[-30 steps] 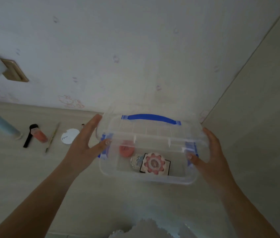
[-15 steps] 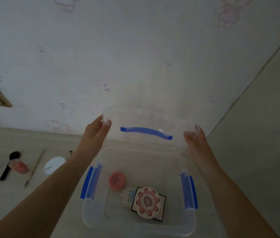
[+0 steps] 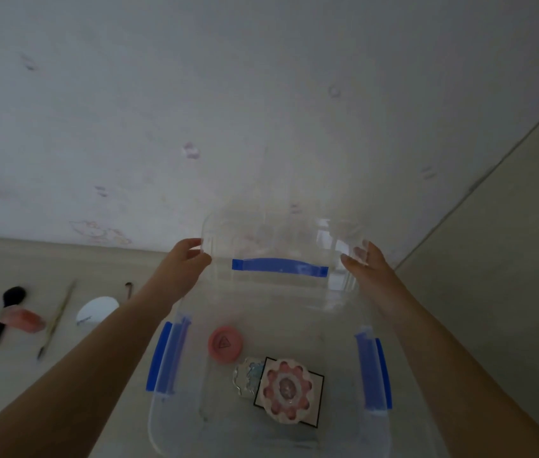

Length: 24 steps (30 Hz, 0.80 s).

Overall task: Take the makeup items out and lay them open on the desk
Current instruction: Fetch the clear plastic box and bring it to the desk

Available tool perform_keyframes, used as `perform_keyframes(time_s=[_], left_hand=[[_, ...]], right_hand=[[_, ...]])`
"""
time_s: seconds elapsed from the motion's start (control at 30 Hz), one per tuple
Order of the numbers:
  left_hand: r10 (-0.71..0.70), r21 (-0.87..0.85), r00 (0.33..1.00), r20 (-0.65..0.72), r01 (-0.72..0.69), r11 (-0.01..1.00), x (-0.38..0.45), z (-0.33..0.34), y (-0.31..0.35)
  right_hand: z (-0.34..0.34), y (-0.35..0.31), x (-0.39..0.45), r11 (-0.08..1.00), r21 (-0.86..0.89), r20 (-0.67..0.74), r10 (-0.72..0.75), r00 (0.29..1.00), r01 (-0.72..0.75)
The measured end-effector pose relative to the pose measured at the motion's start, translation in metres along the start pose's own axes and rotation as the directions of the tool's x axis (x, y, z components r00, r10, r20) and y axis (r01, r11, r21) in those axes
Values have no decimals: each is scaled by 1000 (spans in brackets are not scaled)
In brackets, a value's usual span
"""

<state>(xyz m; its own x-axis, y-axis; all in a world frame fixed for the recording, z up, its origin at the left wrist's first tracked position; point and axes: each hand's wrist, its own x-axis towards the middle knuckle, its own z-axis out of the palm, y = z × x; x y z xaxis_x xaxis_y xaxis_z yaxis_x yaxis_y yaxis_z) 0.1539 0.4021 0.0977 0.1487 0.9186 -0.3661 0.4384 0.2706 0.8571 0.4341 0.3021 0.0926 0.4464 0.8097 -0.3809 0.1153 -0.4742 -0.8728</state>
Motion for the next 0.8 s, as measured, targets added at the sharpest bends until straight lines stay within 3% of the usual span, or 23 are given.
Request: perform_keyframes(time_s=[0.17,0.53,0.8], left_hand=[[-122,-63,992,44,124,990,1,-1,-7],[-217,-207,975,48,222,953,13,9,-16],[-184,-116,980,75,192,974,13,7,-17]], right_hand=[[4,10,4,998,-37,34,53,998,-52],[4,19,11,993,-15,78,119,990,-118],[4,20,13,991,7,66,135,989,-135]])
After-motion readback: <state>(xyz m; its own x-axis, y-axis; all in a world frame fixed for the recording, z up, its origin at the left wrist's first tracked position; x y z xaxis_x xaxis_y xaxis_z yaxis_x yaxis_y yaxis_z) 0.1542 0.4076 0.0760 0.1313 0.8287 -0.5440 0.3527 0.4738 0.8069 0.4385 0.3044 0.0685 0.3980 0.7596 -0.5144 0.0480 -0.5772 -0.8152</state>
